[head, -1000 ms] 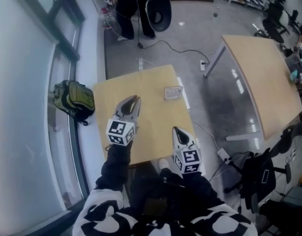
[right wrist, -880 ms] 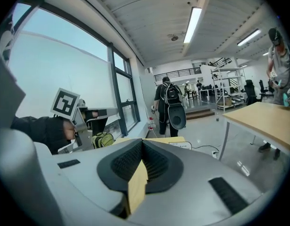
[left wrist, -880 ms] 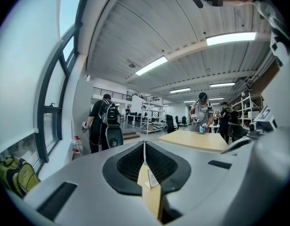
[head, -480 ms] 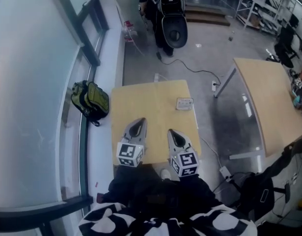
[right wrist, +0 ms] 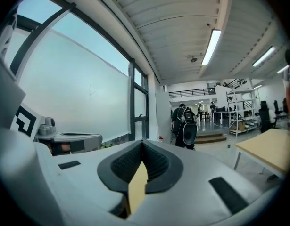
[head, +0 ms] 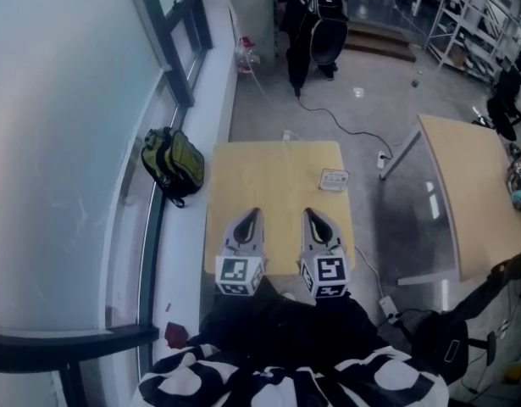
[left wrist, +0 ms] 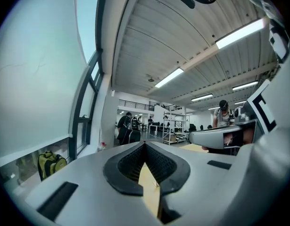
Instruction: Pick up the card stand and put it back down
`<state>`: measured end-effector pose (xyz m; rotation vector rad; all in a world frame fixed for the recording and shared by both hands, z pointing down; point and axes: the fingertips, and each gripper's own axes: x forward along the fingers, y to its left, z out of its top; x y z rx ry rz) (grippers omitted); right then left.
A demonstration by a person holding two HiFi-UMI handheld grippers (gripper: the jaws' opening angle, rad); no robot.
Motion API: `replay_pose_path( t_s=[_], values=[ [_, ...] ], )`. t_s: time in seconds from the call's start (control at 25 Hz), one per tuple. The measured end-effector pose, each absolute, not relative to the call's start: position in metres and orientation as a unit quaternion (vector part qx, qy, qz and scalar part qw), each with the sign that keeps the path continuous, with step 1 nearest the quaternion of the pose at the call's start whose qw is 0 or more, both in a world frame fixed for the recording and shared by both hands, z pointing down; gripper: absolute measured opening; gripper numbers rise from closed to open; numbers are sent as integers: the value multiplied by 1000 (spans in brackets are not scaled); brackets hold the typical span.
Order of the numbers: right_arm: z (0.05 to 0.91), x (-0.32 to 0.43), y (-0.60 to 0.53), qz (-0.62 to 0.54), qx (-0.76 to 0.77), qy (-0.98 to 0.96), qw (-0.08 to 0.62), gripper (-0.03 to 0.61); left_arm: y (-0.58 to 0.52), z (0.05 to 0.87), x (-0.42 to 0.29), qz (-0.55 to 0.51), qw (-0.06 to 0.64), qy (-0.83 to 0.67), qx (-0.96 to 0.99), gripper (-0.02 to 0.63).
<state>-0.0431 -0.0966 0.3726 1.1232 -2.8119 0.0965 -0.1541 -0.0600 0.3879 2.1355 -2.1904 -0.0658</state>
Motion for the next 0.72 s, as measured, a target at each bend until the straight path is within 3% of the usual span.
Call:
replay_pose_path(
  t_s=[0.72],
  values=[
    [364, -26, -100, 24, 416, -907, 59, 18, -78, 359, -137, -23, -1, -687, 726, 3]
  ],
)
